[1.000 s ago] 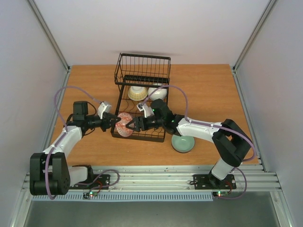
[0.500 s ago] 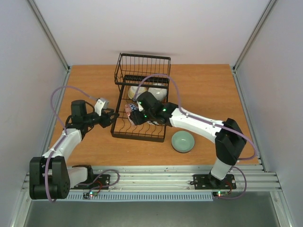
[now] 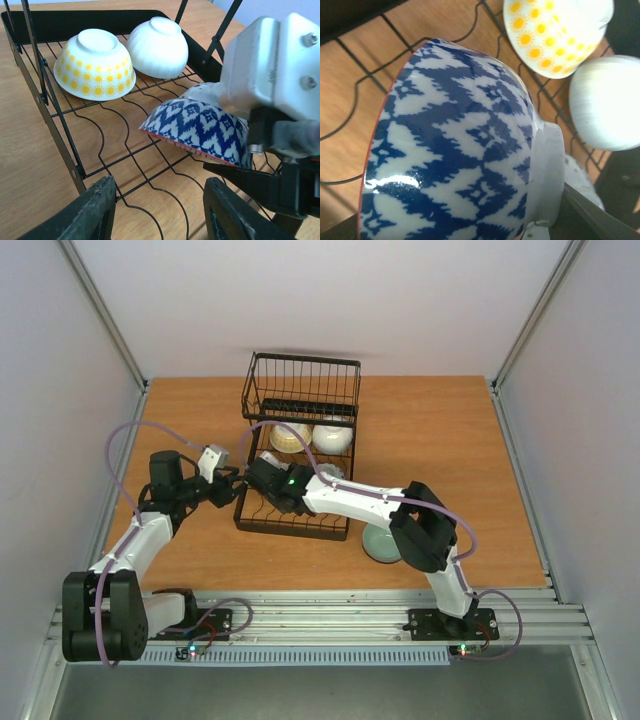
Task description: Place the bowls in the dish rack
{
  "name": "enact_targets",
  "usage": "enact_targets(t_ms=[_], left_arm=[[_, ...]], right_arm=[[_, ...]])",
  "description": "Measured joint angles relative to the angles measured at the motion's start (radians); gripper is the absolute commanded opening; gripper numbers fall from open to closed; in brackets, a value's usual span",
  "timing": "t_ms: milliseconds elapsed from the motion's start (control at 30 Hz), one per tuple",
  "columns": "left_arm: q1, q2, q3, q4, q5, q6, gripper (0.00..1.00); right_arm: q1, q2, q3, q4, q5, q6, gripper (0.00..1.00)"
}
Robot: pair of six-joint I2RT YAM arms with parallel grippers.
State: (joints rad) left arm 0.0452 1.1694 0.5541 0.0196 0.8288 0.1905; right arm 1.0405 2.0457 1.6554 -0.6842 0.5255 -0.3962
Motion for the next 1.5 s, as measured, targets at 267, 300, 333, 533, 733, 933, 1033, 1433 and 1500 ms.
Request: enact_targets(t_ms=[267, 300, 333, 533, 733, 933, 1033, 1433, 1500], left_arm=[[0.000, 0.000, 0.000, 0.000, -0.002, 0.000, 0.50], [0.000, 0.000, 0.000, 0.000, -0.002, 0.000, 0.50], [0.000, 0.000, 0.000, 0.000, -0.003, 0.000, 0.50], [0.005, 0.002, -0.009, -0.010, -0.018, 0.000, 0.50], [0.008, 0.004, -0.010, -0.023, -0.019, -0.004, 0.50], [0.015, 0.009, -0.010, -0.024, -0.033, -0.008, 0.50], [0.016, 0.010, -0.011, -0.023, -0.037, -0.008, 0.50], [0.016, 0.000, -0.013, -0.011, -0.037, -0.008, 0.49], [0.016, -0.021, -0.022, -0.001, -0.048, -0.011, 0.49]], right_arm=[[0.012, 0.099, 0.092, -0.024, 0.174, -0.096, 0.01], [0.013, 0.110, 0.097, -0.020, 0.187, -0.106, 0.01], [0.014, 0.123, 0.101, -0.017, 0.200, -0.121, 0.01], [0.013, 0.182, 0.124, 0.033, 0.277, -0.191, 0.01], [0.016, 0.224, 0.143, 0.065, 0.344, -0.252, 0.01], [0.017, 0.243, 0.155, 0.092, 0.362, -0.293, 0.12], [0.017, 0.246, 0.156, 0.098, 0.362, -0.301, 0.37], [0.015, 0.242, 0.135, 0.139, 0.290, -0.280, 0.85], [0.016, 0.242, 0.120, 0.154, 0.277, -0.278, 0.87]])
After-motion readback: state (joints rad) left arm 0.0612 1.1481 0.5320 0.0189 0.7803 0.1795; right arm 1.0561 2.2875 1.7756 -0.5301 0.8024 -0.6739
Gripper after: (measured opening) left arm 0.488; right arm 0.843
